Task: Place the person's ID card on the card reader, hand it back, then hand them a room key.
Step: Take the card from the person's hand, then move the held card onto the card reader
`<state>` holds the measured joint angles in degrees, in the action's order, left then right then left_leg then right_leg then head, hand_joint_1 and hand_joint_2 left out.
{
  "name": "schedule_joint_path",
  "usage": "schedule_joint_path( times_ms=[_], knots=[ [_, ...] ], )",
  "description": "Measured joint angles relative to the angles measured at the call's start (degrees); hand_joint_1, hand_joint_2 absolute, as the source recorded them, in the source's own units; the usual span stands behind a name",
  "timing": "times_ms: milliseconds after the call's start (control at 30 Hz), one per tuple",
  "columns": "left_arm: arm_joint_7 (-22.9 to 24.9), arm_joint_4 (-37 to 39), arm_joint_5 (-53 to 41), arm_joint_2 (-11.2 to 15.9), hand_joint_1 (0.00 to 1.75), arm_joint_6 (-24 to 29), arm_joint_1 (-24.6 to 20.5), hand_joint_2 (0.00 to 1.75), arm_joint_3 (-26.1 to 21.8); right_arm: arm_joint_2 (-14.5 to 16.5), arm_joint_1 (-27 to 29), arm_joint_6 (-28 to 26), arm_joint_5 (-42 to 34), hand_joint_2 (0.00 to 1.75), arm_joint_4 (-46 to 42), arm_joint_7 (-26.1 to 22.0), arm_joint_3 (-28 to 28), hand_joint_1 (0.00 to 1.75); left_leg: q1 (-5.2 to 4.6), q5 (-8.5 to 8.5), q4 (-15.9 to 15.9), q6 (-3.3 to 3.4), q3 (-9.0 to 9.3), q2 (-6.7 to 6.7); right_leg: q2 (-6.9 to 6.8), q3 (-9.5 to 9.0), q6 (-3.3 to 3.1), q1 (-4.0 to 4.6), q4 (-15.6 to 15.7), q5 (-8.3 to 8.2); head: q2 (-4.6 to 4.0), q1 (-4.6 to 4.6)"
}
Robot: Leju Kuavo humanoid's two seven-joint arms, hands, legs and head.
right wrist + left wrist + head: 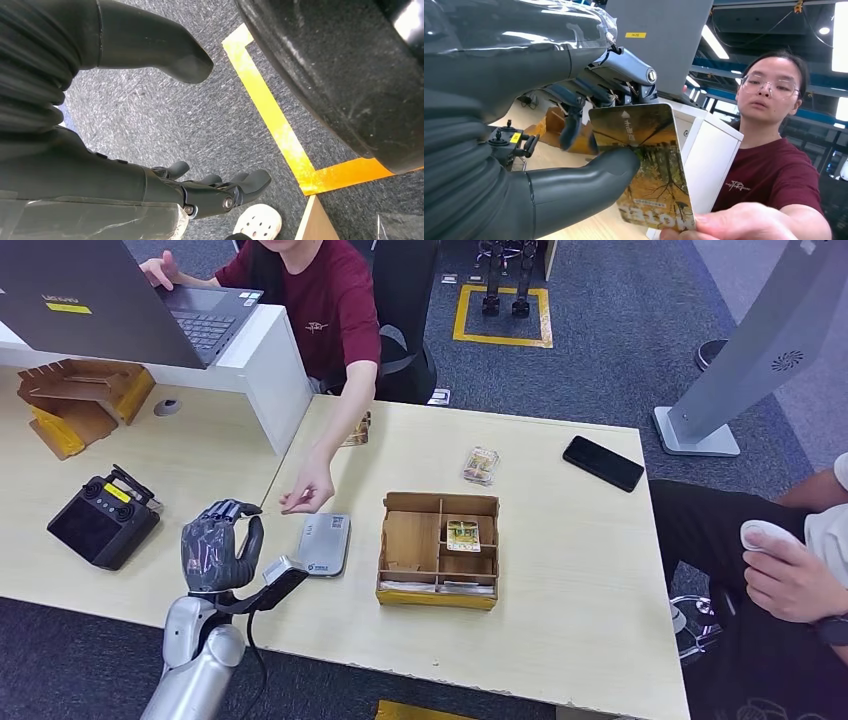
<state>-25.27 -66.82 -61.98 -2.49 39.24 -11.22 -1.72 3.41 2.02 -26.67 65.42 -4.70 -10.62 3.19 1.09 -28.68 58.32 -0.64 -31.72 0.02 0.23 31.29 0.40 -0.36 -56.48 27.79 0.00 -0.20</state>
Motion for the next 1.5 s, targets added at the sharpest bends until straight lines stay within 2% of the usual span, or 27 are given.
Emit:
schedule_joint_path(
  times_ms=[400, 567, 633, 767, 967, 1200, 1500],
  knots=[
    [-0.1, 0.0, 1.1, 0.7, 1.75, 0.0, 0.0, 1.75, 1.0, 0.0, 0.0, 0.0, 0.1, 1.75, 0.0, 0.0, 0.0, 0.0, 0.0, 0.0, 0.0, 0.0, 0.0, 0.0, 0.0, 0.0, 0.0, 0.0, 0.0, 0.0, 0.0, 0.0],
    [1.2, 0.2, 8.0, 1.1, 1.75, -1.2, 0.0, 1.75, 2.4, 0.0, 0.0, 0.0, 0.0, 1.75, -0.1, 0.2, 0.0, 0.0, 0.0, 0.0, 0.0, 0.0, 0.0, 0.0, 0.0, 0.01, 0.0, 0.0, 0.0, 0.0, 0.0, 0.0],
    [3.8, 0.3, 14.9, 1.2, 1.75, -5.7, -0.1, 1.75, 3.5, 0.1, 0.0, -0.1, -0.1, 1.75, -0.2, 0.6, 0.0, 0.0, 0.0, 0.0, 0.0, 0.0, 0.01, 0.0, 0.0, 0.01, 0.0, 0.0, 0.0, 0.0, 0.0, 0.0],
    [9.3, 0.6, 31.2, 1.2, 1.75, -21.6, -0.8, 1.75, 4.5, 0.4, 0.0, -0.8, -0.4, 1.75, -0.2, 1.4, 0.0, 0.0, 0.0, 0.0, 0.0, 0.0, 0.0, 0.0, 0.01, 0.01, 0.0, 0.0, 0.0, 0.0, 0.0, 0.0],
    [14.7, 2.4, 40.5, 2.1, 1.75, -31.5, -2.0, 1.75, 5.0, 0.8, 0.0, -1.1, -0.8, 1.75, -0.2, 2.1, 0.0, 0.0, 0.0, 0.0, 0.0, 0.0, 0.0, 0.01, 0.03, 0.02, 0.0, 0.0, 0.0, 0.0, 0.0, -0.01],
    [16.8, 3.6, 41.7, 4.0, 1.75, -34.9, -2.0, 1.75, 7.2, 0.8, 0.0, -1.2, -1.2, 1.75, -0.2, 2.0, 0.0, 0.0, 0.0, 0.0, 0.0, 0.0, -0.02, 0.01, 0.03, 0.03, 0.0, 0.0, 0.0, 0.0, 0.0, 0.0],
    [22.1, 4.0, 31.0, 5.6, 1.75, -31.2, -2.5, 1.75, 12.3, 0.9, 0.0, -1.2, -1.6, 1.75, -0.1, 2.0, 0.0, 0.0, -0.01, 0.0, 0.0, 0.0, 0.01, 0.0, 0.0, -0.01, 0.0, 0.0, 0.0, 0.0, 0.0, 0.0]
  ],
)
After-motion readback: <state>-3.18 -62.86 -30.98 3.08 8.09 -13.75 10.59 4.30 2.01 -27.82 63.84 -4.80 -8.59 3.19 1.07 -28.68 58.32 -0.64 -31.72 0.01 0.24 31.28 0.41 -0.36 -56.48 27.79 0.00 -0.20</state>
